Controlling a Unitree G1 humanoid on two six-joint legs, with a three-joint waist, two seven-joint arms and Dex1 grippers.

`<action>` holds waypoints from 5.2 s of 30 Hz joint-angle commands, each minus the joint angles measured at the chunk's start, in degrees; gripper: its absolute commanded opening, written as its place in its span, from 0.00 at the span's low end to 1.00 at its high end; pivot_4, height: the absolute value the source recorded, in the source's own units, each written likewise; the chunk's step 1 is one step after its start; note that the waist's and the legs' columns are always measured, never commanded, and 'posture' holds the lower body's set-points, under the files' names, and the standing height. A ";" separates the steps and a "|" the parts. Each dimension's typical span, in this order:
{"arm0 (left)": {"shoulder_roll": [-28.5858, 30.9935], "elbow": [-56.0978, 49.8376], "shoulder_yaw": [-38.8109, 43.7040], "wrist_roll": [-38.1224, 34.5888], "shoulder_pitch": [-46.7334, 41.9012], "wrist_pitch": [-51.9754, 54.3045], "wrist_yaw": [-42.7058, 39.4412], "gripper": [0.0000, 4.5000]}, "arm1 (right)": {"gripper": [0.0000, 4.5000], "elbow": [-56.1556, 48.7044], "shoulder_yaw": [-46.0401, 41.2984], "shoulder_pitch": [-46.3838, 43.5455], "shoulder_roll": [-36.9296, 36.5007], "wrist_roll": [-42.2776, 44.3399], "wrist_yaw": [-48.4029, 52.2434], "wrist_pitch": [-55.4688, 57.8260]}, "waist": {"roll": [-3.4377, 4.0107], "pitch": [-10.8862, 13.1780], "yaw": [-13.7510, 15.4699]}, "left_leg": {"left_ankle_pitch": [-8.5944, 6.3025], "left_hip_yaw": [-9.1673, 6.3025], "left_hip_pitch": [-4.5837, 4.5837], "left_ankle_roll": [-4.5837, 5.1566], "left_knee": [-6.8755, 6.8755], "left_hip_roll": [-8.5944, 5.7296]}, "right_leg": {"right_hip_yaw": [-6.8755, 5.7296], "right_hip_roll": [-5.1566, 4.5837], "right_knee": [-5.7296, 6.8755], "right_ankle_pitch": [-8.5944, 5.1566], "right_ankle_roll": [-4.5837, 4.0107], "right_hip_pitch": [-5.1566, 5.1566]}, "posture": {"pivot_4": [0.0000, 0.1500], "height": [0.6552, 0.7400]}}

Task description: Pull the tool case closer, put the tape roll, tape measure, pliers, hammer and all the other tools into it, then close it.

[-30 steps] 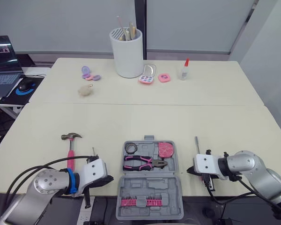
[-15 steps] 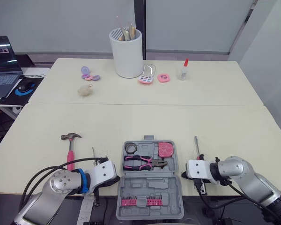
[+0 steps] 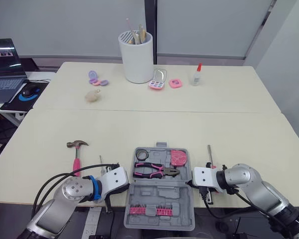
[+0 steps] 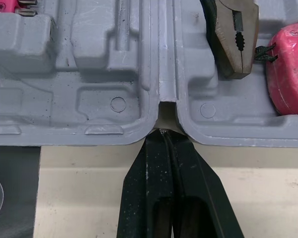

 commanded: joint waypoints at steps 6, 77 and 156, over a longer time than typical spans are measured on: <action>-2.94 1.04 -0.84 -0.09 -4.62 0.10 0.84 0.00 | 0.00 2.97 -1.02 -3.68 3.16 0.02 -1.86 -1.53 | 0.00 0.00 -0.01 | 0.00 0.00 -0.02 0.00 0.00 -0.01 | 0.00 0.00 0.01 0.01 0.00 -0.02 | 1.00 1.00; -11.58 19.65 -3.88 5.95 -19.47 -6.55 -0.52 0.00 | 0.00 19.51 -2.84 -12.63 10.11 -3.77 -5.63 -9.09 | -0.01 -0.04 0.01 | 0.01 -0.01 -0.05 0.01 0.02 -0.06 | -0.01 0.00 0.04 0.07 0.06 0.00 | 1.00 1.00; 17.92 43.12 47.80 -24.43 -3.78 1.70 -15.80 1.00 | 0.99 18.95 -42.07 -1.16 -16.78 30.07 10.53 7.05 | 0.18 0.13 -0.13 | 0.00 0.24 -0.15 0.02 -0.15 -0.01 | -0.04 -0.26 -0.11 0.04 0.03 -0.25 | 1.00 1.00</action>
